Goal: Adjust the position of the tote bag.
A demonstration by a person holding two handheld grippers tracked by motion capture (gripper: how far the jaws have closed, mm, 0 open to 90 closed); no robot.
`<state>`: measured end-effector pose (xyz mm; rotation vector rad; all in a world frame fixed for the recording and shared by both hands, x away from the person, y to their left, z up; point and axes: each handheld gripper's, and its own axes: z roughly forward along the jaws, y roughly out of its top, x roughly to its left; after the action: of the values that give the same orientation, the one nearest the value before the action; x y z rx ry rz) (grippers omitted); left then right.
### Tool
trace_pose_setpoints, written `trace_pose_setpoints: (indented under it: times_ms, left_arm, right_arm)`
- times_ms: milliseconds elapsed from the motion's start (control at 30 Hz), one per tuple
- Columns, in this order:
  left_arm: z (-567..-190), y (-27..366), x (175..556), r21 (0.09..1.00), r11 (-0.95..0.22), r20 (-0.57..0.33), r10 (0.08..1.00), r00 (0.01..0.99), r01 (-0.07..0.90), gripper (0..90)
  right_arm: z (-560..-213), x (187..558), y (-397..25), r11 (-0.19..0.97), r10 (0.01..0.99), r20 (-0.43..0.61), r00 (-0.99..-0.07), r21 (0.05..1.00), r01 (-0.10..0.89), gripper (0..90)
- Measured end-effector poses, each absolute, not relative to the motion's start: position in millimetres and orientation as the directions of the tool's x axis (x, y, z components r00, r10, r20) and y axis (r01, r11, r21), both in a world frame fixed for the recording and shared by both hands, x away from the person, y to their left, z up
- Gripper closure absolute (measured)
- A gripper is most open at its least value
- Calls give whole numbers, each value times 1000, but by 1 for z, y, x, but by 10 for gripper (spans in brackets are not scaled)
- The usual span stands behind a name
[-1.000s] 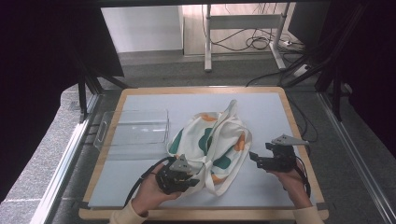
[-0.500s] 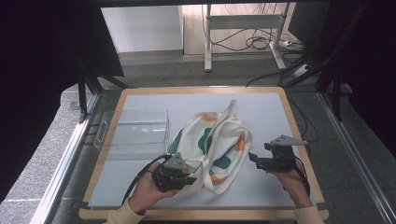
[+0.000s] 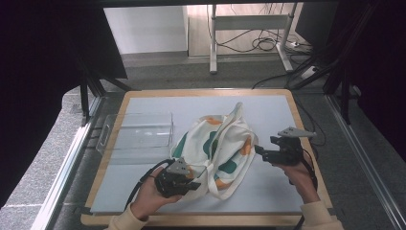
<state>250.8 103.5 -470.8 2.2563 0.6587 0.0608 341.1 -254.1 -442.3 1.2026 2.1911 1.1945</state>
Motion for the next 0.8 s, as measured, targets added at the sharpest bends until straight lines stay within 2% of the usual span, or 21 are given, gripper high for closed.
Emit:
trace_pose_setpoints:
  times_ms: [300,800]
  left_arm:
    - [-471,105,250,697,-563,-160,482,862,444,844]
    - [-472,104,250,696,-571,-152,476,866,436,844]
  right_arm:
    - [-419,378,-237,272,828,76,-556,813,515,242]
    - [-409,434,-211,288,848,75,-525,765,575,232]
